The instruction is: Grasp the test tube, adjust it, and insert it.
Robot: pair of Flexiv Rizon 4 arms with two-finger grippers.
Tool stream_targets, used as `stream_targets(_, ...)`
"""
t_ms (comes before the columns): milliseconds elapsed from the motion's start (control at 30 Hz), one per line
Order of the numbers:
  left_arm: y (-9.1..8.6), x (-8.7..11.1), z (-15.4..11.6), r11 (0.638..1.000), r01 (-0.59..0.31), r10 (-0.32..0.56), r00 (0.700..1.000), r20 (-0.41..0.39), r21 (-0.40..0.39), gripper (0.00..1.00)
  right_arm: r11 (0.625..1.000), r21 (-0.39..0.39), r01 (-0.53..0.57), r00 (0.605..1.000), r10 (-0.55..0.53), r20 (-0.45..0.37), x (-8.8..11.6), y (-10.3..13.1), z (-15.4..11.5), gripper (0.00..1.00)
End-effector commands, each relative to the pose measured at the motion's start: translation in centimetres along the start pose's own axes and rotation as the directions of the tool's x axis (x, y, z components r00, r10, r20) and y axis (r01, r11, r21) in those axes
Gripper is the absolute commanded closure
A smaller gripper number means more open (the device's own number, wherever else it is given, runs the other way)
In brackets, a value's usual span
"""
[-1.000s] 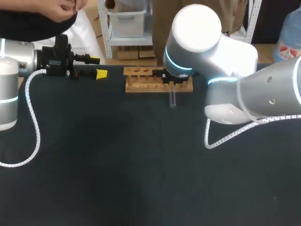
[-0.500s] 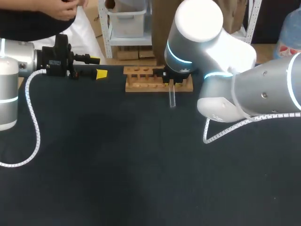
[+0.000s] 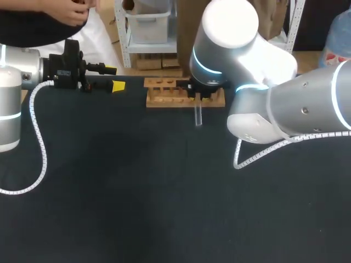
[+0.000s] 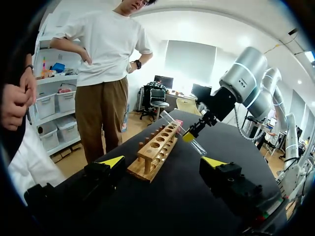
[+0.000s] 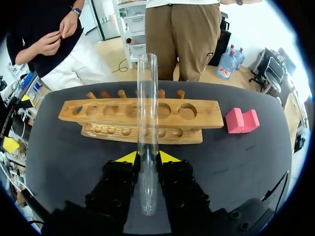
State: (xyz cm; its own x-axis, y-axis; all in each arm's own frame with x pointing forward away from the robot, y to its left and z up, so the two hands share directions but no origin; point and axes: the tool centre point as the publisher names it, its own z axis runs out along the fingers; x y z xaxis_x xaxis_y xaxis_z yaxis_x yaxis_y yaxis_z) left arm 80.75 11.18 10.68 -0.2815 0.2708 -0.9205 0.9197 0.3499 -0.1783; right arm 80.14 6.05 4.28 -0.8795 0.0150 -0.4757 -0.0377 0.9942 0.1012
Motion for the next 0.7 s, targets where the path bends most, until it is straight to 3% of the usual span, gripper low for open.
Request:
stream_targets(33,-0.1,0.1,0.0,1.0,-0.002,0.002,1.0,0.005,-0.003,0.0,1.0,0.009,-0.018,0.999,0.017,0.052,0.6,0.0,-1.7,1.0)
stream_targets(433,-0.1,0.1,0.0,1.0,-0.002,0.002,1.0,0.005,-0.003,0.0,0.998,0.043,-0.045,0.964,0.032,0.263,-0.9,0.1,-6.2,1.0)
stream_targets(700,-0.1,0.1,0.0,1.0,-0.002,0.002,1.0,0.005,-0.003,0.0,0.998,0.049,-0.036,0.947,0.018,0.321,-2.0,0.0,-8.1,1.0)
